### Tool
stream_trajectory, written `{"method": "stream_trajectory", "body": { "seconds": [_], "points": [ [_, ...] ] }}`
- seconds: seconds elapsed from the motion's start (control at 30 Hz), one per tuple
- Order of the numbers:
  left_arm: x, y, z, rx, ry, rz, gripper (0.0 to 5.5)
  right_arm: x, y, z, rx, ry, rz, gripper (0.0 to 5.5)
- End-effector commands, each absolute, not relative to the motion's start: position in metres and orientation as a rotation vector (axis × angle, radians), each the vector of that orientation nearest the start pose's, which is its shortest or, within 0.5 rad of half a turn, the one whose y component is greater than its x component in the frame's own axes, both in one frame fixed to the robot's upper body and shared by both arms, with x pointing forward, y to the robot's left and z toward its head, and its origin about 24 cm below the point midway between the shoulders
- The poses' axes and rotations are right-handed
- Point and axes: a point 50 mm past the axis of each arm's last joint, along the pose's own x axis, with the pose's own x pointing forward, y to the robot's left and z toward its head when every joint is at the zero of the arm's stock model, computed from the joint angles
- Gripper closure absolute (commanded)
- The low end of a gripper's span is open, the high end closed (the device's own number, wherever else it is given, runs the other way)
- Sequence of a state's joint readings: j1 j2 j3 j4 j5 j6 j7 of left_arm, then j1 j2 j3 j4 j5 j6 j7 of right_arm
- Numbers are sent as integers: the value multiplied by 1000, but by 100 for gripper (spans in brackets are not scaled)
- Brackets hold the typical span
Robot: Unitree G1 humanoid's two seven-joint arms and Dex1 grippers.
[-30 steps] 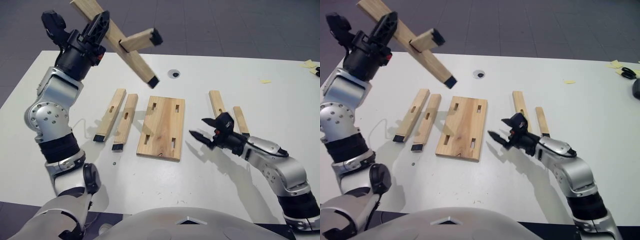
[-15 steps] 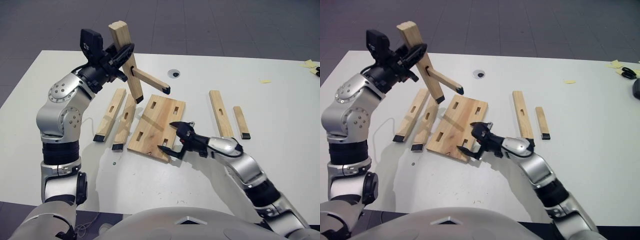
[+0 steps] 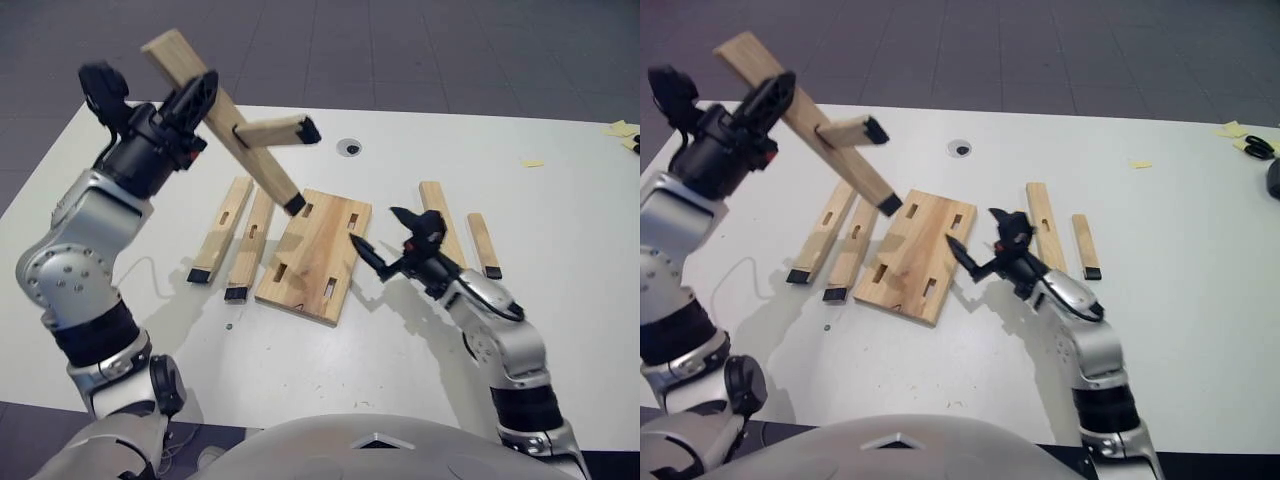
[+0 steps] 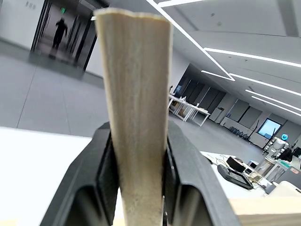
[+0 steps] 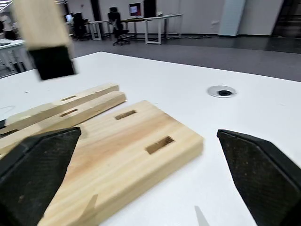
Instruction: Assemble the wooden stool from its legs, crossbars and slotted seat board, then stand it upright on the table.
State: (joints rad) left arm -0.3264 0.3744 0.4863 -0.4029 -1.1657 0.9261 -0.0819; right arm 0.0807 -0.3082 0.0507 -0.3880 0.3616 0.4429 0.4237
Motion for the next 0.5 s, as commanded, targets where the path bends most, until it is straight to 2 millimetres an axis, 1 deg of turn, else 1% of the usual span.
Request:
{"method": "stream_trajectory", "body": {
  "seconds": [0.03, 0.1, 0.17, 0.37, 0.43, 0.5],
  "points": [
    [238, 211, 172, -586, 112, -393, 448, 208, -172, 72, 58, 219, 501, 10],
    [232, 209, 164, -578, 161, -352, 448, 202, -178, 69, 55, 238, 471, 10],
    [229, 209, 163, -567, 175, -332, 448, 199, -181, 68, 56, 247, 456, 10],
    [230, 221, 171, -511, 155, -279, 448, 196, -179, 66, 54, 257, 464, 10],
    [232, 223, 174, -483, 140, -274, 448, 197, -178, 66, 46, 257, 469, 10],
    [233, 221, 172, -477, 142, -272, 448, 197, -178, 65, 38, 257, 469, 10]
  ]
}}
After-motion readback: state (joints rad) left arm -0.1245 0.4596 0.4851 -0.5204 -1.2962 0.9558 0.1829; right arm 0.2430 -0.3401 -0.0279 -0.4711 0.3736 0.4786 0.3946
